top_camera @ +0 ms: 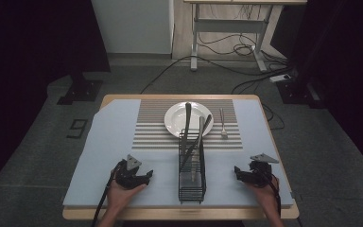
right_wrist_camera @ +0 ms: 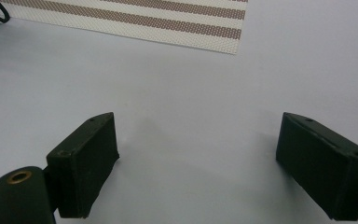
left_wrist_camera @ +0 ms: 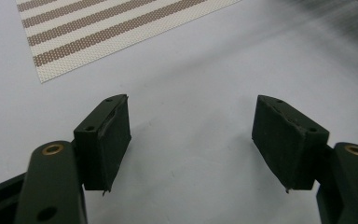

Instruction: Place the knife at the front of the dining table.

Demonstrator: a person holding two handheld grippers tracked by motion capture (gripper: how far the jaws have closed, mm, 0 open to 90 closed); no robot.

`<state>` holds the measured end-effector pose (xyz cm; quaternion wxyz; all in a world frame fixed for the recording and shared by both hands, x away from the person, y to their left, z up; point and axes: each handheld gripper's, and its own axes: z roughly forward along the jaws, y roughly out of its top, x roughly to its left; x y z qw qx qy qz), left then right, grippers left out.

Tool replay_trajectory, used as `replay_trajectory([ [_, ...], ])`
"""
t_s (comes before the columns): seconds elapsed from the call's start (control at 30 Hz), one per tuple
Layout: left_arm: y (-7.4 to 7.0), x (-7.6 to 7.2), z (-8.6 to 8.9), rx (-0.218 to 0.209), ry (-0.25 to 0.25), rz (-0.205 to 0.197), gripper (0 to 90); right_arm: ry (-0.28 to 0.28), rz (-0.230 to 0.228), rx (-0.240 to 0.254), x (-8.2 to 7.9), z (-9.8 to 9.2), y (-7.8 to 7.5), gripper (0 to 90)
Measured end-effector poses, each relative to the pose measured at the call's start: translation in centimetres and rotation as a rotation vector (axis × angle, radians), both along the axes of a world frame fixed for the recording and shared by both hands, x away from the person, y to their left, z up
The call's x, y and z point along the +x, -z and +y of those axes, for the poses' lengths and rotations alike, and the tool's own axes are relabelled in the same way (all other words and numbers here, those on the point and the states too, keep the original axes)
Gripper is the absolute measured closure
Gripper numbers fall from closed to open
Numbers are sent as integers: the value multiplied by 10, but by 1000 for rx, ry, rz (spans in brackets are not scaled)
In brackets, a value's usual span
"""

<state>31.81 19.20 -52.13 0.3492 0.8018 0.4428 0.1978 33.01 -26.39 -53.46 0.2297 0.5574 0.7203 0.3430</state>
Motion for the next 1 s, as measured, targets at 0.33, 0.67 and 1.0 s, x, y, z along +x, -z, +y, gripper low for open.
replay_trajectory([
  [0.33,-41,6,-7,-95,66,-64,301,1,0,3,0,0,0,123],
  [0.67,-83,30,-32,-152,112,-111,337,3,0,-14,0,1,0,128],
  [1.0,-114,63,-78,-197,208,-146,371,6,0,-26,0,3,0,129],
])
